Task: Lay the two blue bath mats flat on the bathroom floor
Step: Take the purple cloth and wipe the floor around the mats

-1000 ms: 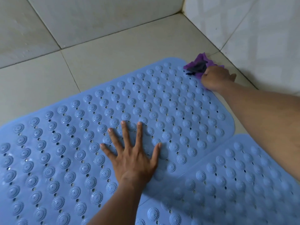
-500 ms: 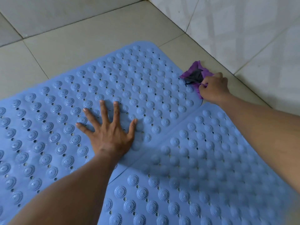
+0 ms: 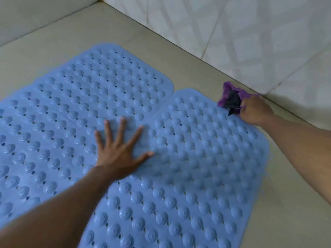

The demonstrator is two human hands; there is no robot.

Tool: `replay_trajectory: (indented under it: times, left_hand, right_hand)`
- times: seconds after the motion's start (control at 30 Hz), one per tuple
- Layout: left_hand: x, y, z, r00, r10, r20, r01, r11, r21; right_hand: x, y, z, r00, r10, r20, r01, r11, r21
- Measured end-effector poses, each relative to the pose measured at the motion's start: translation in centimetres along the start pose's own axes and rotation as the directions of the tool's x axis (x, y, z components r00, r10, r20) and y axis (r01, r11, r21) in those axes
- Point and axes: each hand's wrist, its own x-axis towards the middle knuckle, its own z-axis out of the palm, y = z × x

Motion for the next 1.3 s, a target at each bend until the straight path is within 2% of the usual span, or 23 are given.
replay_trajectory:
  times: [0.07,0.13,0.27,0.5,0.6,0.63,0.7,0.77,0.83,0.87,1.03,1.23,1.3]
  left_hand:
    - [-3.0,5.8,2.0,0.993,0.112,0.02,-0.112,0.994,-0.003]
    - [-5.3,9.1,3.1,0.993,0.114,-0.004,-0.114,0.993,-0.003]
    - [-5.3,9.3,2.9,0.993,0.101,-0.058,-0.101,0.995,0.004]
    - [-5.3,9.9,3.2,0.993,0.105,-0.062,-0.105,0.994,-0.007]
    - [-5.7,9.9,3.0,0.993,0.105,-0.058,-0.106,0.994,-0.012]
    - [-5.9,9.9,3.0,0.992,0.108,-0.064,-0.109,0.994,-0.015]
    - [-6.0,10.0,2.9,0.991,0.107,-0.078,-0.109,0.994,-0.02]
    - [-5.4,10.2,2.6,0.989,0.102,-0.103,-0.104,0.994,-0.022]
    - [-4.8,10.4,2.5,0.987,0.106,-0.117,-0.107,0.994,-0.004]
    - [-4.8,10.4,2.6,0.987,0.111,-0.119,-0.111,0.994,0.005]
    - [-5.8,9.8,3.9,0.983,0.12,-0.137,-0.116,0.993,0.032]
    - [-6.2,10.1,4.7,0.989,0.103,-0.11,-0.099,0.994,0.043]
    - [-6.3,10.7,4.8,0.99,0.098,-0.106,-0.096,0.995,0.028]
  right_hand:
    - [-2.5,2.6,1.2,0.996,0.088,-0.01,-0.087,0.995,0.039]
    - [-5.0,4.6,2.5,0.989,0.138,-0.047,-0.133,0.987,0.09]
    - [-9.1,6.9,3.8,0.953,0.287,-0.098,-0.27,0.95,0.156]
    - [-18.8,8.1,6.8,0.886,0.463,0.034,-0.458,0.862,0.217]
    - [-23.6,7.1,8.2,0.847,0.529,-0.043,-0.516,0.84,0.171]
    - [-24.8,7.0,8.5,0.845,0.52,-0.124,-0.504,0.852,0.141]
    - [-26.0,7.4,8.9,0.873,0.409,-0.266,-0.38,0.912,0.157]
    - [-25.3,8.2,9.2,0.935,0.289,-0.205,-0.237,0.94,0.244]
    - [-24.8,8.4,10.3,0.96,0.268,-0.075,-0.233,0.922,0.31]
    - [-24.9,8.2,11.0,0.96,0.273,-0.063,-0.241,0.92,0.31]
    - [-26.9,7.1,13.1,0.956,0.284,-0.074,-0.248,0.916,0.314]
    - [-29.2,6.6,13.4,0.972,0.223,-0.071,-0.191,0.932,0.309]
    - [-28.8,7.3,12.2,0.966,0.232,-0.116,-0.186,0.931,0.314]
